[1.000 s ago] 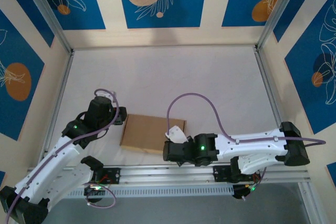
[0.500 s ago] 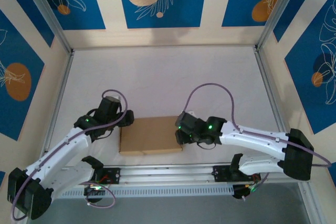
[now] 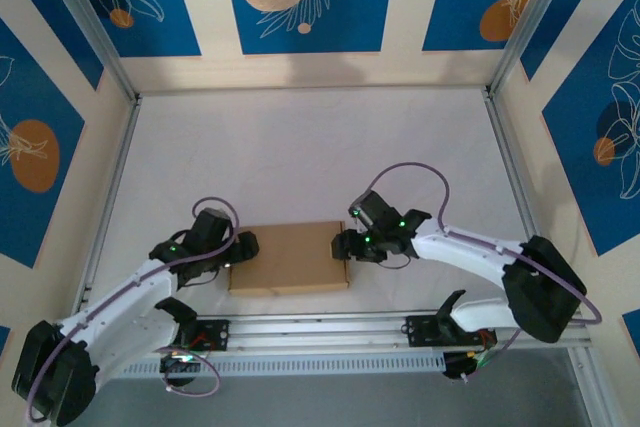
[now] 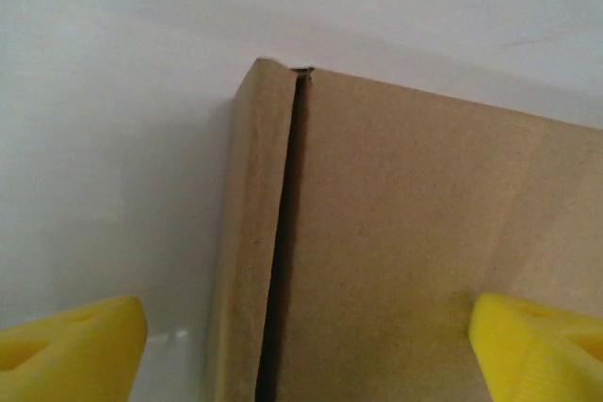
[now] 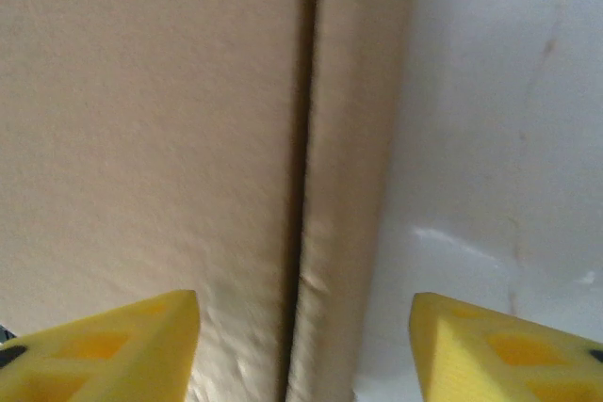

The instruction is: Fold the paper box

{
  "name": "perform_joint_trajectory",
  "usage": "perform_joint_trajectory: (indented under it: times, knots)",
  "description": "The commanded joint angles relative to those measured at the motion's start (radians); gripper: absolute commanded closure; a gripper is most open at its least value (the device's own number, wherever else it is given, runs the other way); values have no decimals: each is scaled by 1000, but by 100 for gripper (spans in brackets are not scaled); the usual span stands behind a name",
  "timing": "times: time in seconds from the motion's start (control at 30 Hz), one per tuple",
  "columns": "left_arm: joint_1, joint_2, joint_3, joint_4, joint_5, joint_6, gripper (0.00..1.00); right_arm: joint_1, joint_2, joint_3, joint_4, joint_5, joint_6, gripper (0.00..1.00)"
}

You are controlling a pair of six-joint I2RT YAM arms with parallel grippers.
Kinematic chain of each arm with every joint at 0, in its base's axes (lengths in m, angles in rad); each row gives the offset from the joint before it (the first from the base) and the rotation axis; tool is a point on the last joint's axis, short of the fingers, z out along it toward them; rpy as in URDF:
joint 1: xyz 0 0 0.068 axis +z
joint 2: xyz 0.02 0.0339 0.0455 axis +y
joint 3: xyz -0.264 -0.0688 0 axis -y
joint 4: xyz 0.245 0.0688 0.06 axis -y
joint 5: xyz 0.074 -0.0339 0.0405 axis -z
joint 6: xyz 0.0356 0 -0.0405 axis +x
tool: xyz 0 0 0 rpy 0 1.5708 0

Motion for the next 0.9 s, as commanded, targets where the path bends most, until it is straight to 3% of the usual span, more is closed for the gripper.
perform_joint_trajectory:
  times: [0.0,0.23,0.53,0.87]
  knots:
    - [0,49,-16,186,173,-36,16,-32,58,4,63,-69,14,44]
    - [-20,242,65,344,215,-24,18,-115,89,54,13,25,-10,51]
    - [-38,544,224,524,252,-64,16,-258,114,92,-17,22,-94,52]
    - [-60,520,204,511,227,-90,14,-331,127,103,-27,9,-157,49]
